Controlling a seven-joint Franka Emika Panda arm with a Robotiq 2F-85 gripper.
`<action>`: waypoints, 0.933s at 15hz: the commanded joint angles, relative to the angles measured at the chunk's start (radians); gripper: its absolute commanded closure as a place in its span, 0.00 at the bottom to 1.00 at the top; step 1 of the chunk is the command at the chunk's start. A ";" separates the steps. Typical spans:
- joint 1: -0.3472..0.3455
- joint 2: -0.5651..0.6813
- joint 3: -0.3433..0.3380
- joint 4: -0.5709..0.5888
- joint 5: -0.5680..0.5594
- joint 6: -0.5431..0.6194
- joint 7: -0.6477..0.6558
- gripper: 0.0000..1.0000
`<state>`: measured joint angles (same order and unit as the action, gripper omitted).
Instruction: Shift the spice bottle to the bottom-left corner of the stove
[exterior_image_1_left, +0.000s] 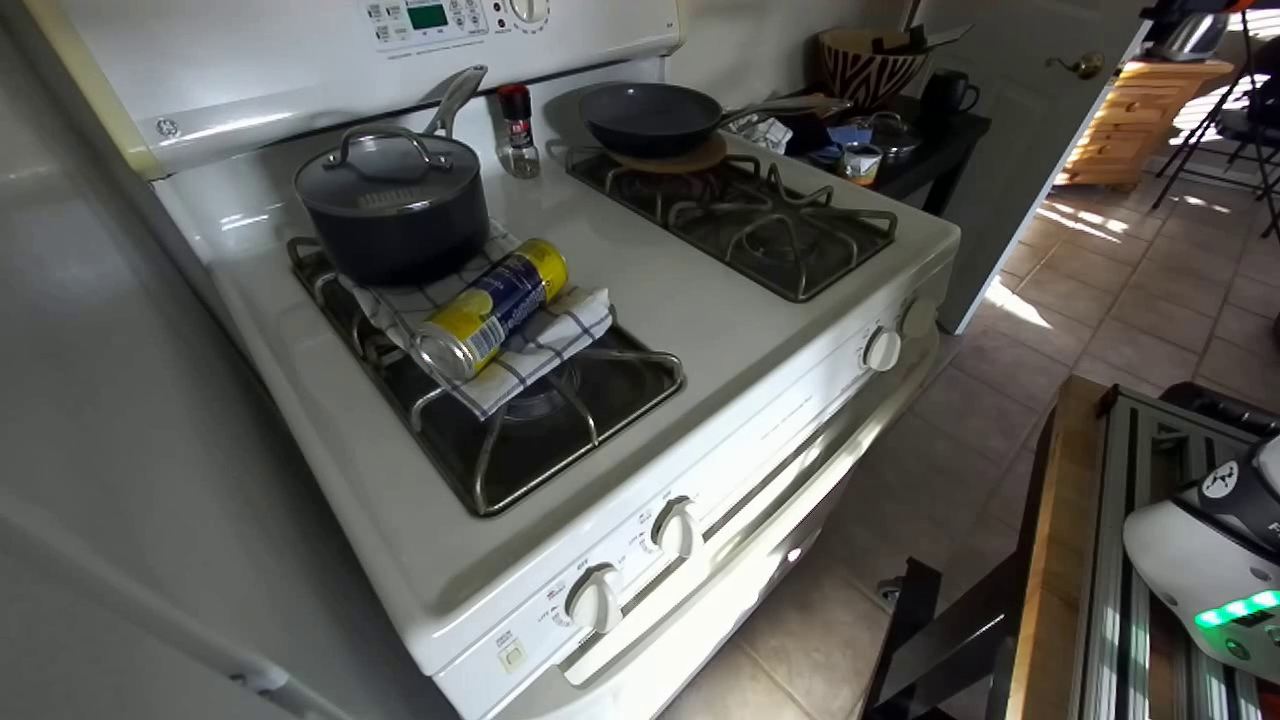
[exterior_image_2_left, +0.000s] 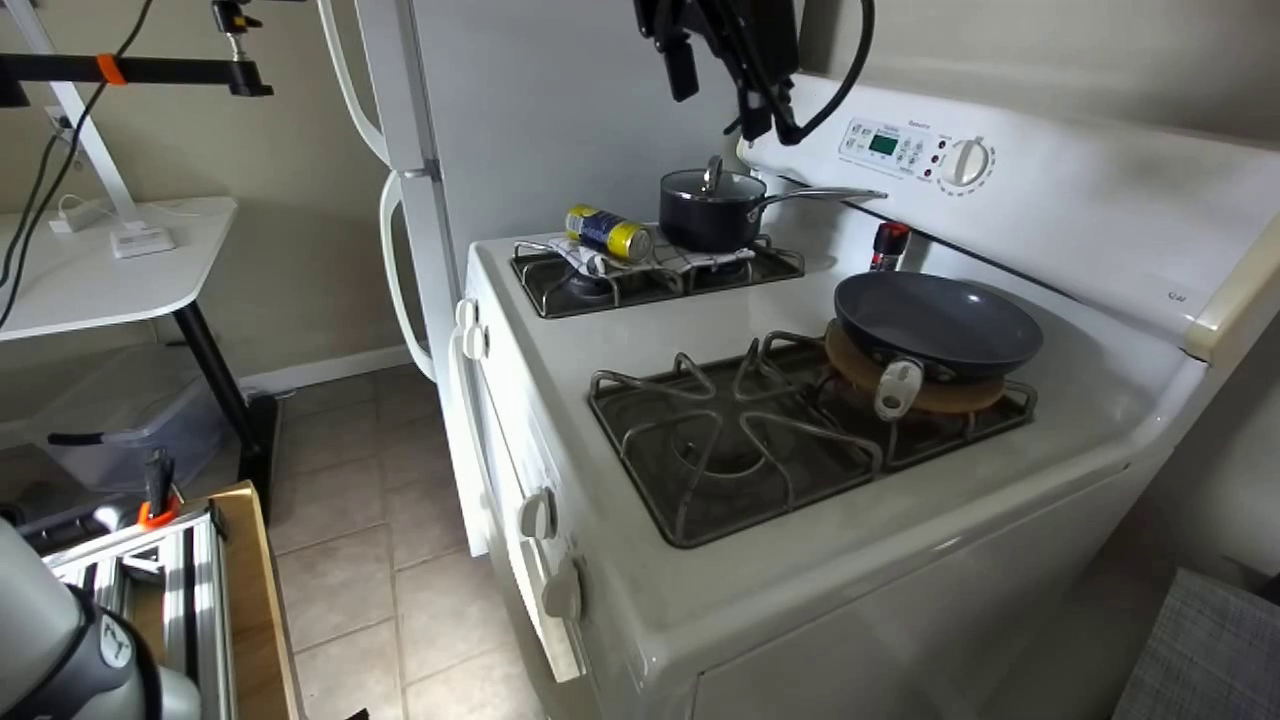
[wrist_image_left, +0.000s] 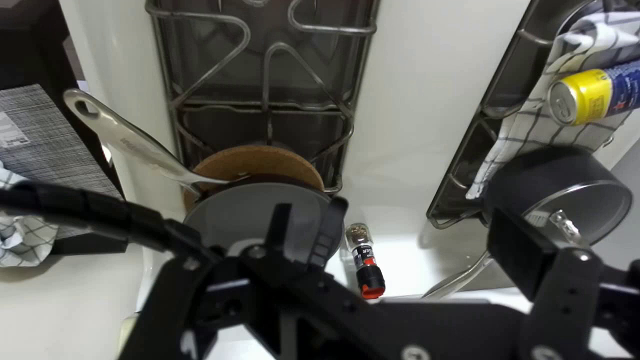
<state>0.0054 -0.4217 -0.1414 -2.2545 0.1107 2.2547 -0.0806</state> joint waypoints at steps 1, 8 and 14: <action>-0.017 0.034 0.014 0.030 0.014 -0.003 -0.003 0.00; -0.053 0.217 0.065 0.132 -0.052 0.175 0.150 0.00; -0.064 0.569 0.099 0.410 -0.239 0.441 0.373 0.00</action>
<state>-0.0515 -0.0419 -0.0497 -2.0301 -0.0461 2.6503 0.1765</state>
